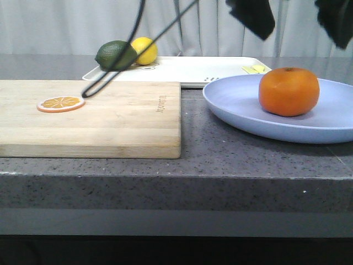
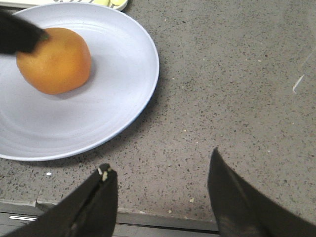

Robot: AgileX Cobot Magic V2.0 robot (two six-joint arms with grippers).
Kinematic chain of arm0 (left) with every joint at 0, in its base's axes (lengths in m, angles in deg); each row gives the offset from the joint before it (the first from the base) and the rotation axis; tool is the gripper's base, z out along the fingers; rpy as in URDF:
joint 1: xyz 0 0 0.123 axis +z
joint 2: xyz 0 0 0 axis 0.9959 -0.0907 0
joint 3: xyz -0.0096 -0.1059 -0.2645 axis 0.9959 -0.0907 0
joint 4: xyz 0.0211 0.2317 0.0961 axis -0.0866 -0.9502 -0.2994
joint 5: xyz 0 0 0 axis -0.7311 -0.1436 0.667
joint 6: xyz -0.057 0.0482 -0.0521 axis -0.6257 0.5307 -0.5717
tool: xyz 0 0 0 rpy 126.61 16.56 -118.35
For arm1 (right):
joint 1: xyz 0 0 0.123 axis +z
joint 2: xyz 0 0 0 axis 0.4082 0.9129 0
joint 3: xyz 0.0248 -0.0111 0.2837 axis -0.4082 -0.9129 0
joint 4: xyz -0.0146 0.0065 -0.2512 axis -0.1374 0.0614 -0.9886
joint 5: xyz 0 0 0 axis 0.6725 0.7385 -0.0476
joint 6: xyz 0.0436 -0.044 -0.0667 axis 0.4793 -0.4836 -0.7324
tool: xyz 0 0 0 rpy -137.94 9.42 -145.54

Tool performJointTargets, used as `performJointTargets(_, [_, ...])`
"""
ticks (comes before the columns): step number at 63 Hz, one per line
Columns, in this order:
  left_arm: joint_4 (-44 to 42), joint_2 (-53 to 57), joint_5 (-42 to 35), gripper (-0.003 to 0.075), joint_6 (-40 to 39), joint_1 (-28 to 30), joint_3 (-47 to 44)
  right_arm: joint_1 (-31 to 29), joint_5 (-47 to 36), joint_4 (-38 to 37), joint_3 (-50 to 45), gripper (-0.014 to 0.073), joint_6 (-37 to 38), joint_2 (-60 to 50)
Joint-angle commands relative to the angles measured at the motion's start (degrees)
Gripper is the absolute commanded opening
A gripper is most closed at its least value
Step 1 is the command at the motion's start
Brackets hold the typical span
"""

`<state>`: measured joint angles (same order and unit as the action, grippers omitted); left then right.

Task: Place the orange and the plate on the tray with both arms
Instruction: 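Release the orange onto the blue plate and withdraw the left gripper, then grasp the rim of the blue plate with the right gripper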

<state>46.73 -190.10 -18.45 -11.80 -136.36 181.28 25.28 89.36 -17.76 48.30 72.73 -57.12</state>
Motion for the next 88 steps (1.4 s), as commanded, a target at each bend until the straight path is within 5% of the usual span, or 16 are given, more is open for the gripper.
performJointTargets(1, [0.17,8.08,-0.48,0.0659,-1.13,0.57,0.63,-0.37,-3.51,-0.08,1.72,0.0424,-0.18,0.46])
performJointTargets(55, [-0.56,54.17,-10.27,0.0659,-2.52,17.74,-50.66,-0.37,-3.39,-0.08,1.53,0.0424,-0.18,0.46])
performJointTargets(88, [-0.22,77.88,-10.17,0.0659,-2.52,18.82,-71.03,-0.37,1.12,0.79,2.91,0.0424,-0.02,4.50])
